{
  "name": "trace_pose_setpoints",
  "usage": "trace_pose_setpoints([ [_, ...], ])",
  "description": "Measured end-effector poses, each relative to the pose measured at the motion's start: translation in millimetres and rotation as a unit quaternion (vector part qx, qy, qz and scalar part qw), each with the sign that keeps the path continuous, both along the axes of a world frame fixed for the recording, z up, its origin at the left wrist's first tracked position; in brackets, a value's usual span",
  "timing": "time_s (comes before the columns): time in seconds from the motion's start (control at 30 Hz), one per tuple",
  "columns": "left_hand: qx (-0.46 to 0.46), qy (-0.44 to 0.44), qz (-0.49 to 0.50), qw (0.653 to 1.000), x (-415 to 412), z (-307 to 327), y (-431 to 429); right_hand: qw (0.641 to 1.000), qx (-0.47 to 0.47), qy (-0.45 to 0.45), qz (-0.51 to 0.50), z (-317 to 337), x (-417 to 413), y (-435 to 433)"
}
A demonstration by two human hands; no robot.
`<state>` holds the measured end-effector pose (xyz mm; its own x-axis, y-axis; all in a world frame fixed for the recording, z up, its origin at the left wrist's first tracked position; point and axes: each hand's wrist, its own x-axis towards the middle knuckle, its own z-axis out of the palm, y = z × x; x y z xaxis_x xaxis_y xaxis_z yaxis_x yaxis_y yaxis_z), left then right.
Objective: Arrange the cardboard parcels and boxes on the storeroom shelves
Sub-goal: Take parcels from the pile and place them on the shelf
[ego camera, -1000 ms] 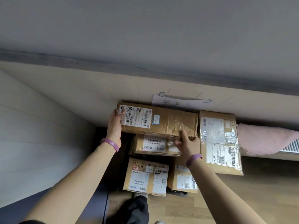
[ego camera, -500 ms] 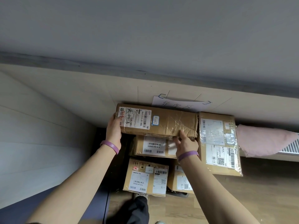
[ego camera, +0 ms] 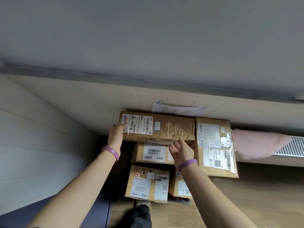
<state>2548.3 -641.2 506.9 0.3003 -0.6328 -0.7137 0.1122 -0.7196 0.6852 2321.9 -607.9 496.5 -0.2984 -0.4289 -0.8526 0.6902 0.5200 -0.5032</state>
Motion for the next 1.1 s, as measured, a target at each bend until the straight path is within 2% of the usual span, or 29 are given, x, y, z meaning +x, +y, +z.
trace_pose_setpoints([
  [0.27,-0.029,-0.022,0.026,0.999,-9,68,-6,0.990,-0.005,0.040,0.134,58,2,-12],
  [0.5,-0.062,0.052,0.030,0.996,-29,114,14,0.971,-0.102,0.045,0.212,120,9,-10],
  [0.63,-0.099,0.061,0.050,0.992,-47,152,37,0.958,-0.143,0.026,0.247,155,7,-8],
  [0.93,-0.176,0.043,0.120,0.976,-73,225,138,0.870,-0.250,0.044,0.423,223,16,30],
  [1.1,-0.207,0.022,0.179,0.962,-63,246,213,0.799,-0.308,0.069,0.512,248,40,82],
])
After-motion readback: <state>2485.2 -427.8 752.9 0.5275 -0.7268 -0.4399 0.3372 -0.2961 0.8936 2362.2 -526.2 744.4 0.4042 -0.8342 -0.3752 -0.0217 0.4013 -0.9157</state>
